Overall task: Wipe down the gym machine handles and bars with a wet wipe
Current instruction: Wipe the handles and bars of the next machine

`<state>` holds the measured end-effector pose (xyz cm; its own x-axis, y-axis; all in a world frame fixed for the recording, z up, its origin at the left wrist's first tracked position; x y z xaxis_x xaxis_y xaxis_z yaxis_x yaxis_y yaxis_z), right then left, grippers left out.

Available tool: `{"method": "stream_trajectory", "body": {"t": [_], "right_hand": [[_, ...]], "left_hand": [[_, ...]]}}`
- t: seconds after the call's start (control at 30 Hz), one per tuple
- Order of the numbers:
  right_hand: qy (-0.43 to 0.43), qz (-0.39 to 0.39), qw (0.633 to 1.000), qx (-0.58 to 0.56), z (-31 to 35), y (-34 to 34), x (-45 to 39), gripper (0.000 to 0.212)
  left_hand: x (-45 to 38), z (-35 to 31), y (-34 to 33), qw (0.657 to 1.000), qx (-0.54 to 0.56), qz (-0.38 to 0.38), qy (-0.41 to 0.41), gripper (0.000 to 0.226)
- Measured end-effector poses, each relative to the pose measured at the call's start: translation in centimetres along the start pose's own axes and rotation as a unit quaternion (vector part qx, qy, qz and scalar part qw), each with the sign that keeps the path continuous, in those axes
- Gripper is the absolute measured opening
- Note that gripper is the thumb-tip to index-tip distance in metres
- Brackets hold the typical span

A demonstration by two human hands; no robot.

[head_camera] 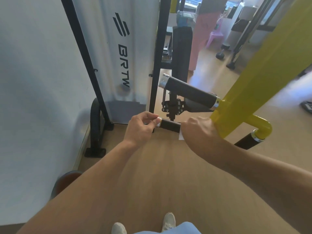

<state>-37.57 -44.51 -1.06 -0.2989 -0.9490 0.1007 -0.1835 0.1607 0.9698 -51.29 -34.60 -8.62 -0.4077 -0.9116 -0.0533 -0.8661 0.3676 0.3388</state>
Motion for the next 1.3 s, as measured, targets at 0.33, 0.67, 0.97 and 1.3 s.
{"method": "stream_trajectory", "body": {"t": [0.33,0.67,0.97,1.3], "right_hand": [[0.064,-0.084,0.994,0.041,1.6,-0.4,0.6,0.017],[0.105,-0.138,0.985,-0.009,2.4,0.3,0.2,0.019],[0.094,-0.032,0.97,0.222,0.5,-1.4,2.1,0.018],[0.061,-0.042,0.995,0.071,0.8,-0.6,0.8,0.013]], "left_hand": [[0.1,0.1,-0.6,1.0,0.022,-0.003,0.0,0.011],[0.0,-0.3,-1.1,1.0,0.018,-0.005,0.011,0.015],[0.5,-0.4,-0.5,1.0,0.006,-0.004,0.022,0.016],[1.2,-0.6,-0.2,1.0,0.0,-0.004,0.029,0.02]]}}
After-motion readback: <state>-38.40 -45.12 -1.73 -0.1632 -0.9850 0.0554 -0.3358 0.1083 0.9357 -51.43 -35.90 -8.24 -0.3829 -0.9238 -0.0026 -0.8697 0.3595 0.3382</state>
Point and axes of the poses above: each hand's wrist, its own x-axis away from the middle knuckle, its own y-axis out of the back of the hand, z = x × y, the point moved 7 cm from there along -x, towards the middle knuckle, and after that the axes turned 2 degrees about -z, right-handed, at the moved point
